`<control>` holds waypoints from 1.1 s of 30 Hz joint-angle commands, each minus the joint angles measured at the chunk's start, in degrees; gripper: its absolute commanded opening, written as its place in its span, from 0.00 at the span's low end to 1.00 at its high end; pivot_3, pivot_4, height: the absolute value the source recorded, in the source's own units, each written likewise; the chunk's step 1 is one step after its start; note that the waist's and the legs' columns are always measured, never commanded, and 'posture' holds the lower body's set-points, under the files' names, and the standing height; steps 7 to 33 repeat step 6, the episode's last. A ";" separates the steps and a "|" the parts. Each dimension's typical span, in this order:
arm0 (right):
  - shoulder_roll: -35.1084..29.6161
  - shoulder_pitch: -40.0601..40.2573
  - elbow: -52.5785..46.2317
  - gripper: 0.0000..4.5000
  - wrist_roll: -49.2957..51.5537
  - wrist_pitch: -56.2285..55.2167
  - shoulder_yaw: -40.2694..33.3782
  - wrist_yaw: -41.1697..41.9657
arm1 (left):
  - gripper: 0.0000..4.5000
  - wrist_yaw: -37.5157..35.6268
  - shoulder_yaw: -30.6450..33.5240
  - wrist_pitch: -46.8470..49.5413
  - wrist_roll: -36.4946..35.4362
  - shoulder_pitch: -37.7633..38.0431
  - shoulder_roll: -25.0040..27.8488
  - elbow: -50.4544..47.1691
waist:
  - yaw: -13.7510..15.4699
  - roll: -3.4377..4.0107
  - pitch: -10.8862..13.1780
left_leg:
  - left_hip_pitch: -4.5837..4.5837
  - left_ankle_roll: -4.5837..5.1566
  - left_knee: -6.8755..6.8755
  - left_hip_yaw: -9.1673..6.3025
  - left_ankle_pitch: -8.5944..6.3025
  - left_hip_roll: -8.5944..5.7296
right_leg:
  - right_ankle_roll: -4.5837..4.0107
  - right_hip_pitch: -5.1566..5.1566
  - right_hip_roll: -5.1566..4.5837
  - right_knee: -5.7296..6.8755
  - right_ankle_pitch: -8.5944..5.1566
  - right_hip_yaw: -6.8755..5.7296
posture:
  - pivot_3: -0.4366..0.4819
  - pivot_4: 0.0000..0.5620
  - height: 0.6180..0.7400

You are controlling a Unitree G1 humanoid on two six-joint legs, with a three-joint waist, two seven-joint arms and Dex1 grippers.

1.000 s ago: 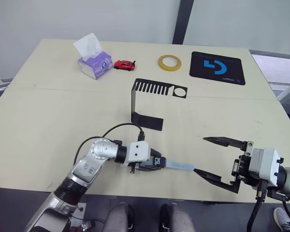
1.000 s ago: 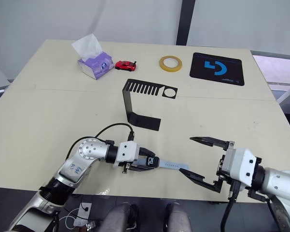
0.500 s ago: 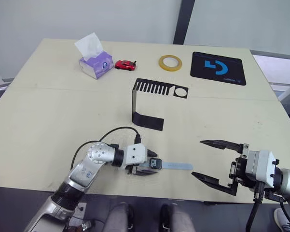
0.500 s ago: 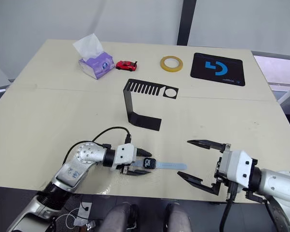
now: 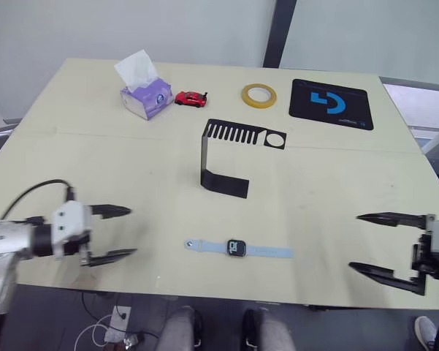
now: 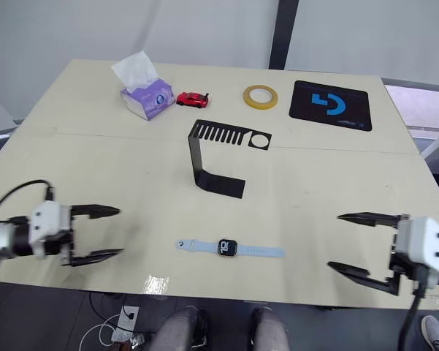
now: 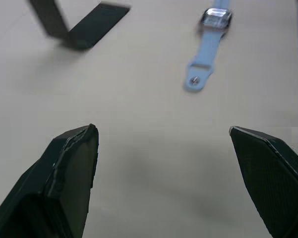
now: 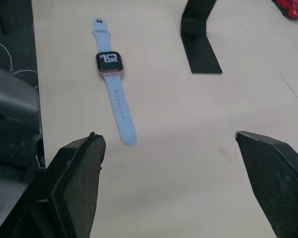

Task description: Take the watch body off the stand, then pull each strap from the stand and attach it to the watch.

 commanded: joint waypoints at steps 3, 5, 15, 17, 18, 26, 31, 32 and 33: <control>-1.23 -3.81 4.73 1.00 -2.34 -4.08 0.52 0.43 | 1.00 1.74 7.32 -5.67 0.81 3.31 0.62 4.36 | -0.19 0.00 0.00 | 0.00 -0.32 -0.01 0.00 -0.18 0.03 | 0.00 -0.03 -0.01 -0.01 0.00 0.03 | 0.48 0.27 1.00; -1.25 -5.15 5.87 1.00 -2.98 -5.07 1.61 0.51 | 1.00 2.36 7.22 -5.83 0.23 3.39 -0.03 3.96 | -0.21 0.02 0.01 | 0.00 -0.41 -0.02 0.00 -0.19 0.05 | 0.00 -0.04 0.00 0.01 0.00 0.03 | 0.48 0.27 1.00; -1.06 -5.81 6.04 1.00 -2.96 -5.11 2.22 0.31 | 1.00 1.99 6.85 -6.03 -0.20 3.63 -0.26 3.37 | -0.21 0.02 0.01 | 0.00 -0.44 -0.02 0.00 -0.18 0.04 | 0.00 -0.04 0.00 0.01 0.00 0.03 | 0.48 0.27 1.00; -1.06 -5.81 6.04 1.00 -2.96 -5.11 2.22 0.31 | 1.00 1.99 6.85 -6.03 -0.20 3.63 -0.26 3.37 | -0.21 0.02 0.01 | 0.00 -0.44 -0.02 0.00 -0.18 0.04 | 0.00 -0.04 0.00 0.01 0.00 0.03 | 0.48 0.27 1.00; -1.06 -5.81 6.04 1.00 -2.96 -5.11 2.22 0.31 | 1.00 1.99 6.85 -6.03 -0.20 3.63 -0.26 3.37 | -0.21 0.02 0.01 | 0.00 -0.44 -0.02 0.00 -0.18 0.04 | 0.00 -0.04 0.00 0.01 0.00 0.03 | 0.48 0.27 1.00; -1.06 -5.81 6.04 1.00 -2.96 -5.11 2.22 0.31 | 1.00 1.99 6.85 -6.03 -0.20 3.63 -0.26 3.37 | -0.21 0.02 0.01 | 0.00 -0.44 -0.02 0.00 -0.18 0.04 | 0.00 -0.04 0.00 0.01 0.00 0.03 | 0.48 0.27 1.00; -1.06 -5.81 6.04 1.00 -2.96 -5.11 2.22 0.31 | 1.00 1.99 6.85 -6.03 -0.20 3.63 -0.26 3.37 | -0.21 0.02 0.01 | 0.00 -0.44 -0.02 0.00 -0.18 0.04 | 0.00 -0.04 0.00 0.01 0.00 0.03 | 0.48 0.27 1.00; -1.06 -5.81 6.04 1.00 -2.96 -5.11 2.22 0.31 | 1.00 1.99 6.85 -6.03 -0.20 3.63 -0.26 3.37 | -0.21 0.02 0.01 | 0.00 -0.44 -0.02 0.00 -0.18 0.04 | 0.00 -0.04 0.00 0.01 0.00 0.03 | 0.48 0.27 1.00; -1.06 -5.81 6.04 1.00 -2.96 -5.11 2.22 0.31 | 1.00 1.99 6.85 -6.03 -0.20 3.63 -0.26 3.37 | -0.21 0.02 0.01 | 0.00 -0.44 -0.02 0.00 -0.18 0.04 | 0.00 -0.04 0.00 0.01 0.00 0.03 | 0.48 0.27 1.00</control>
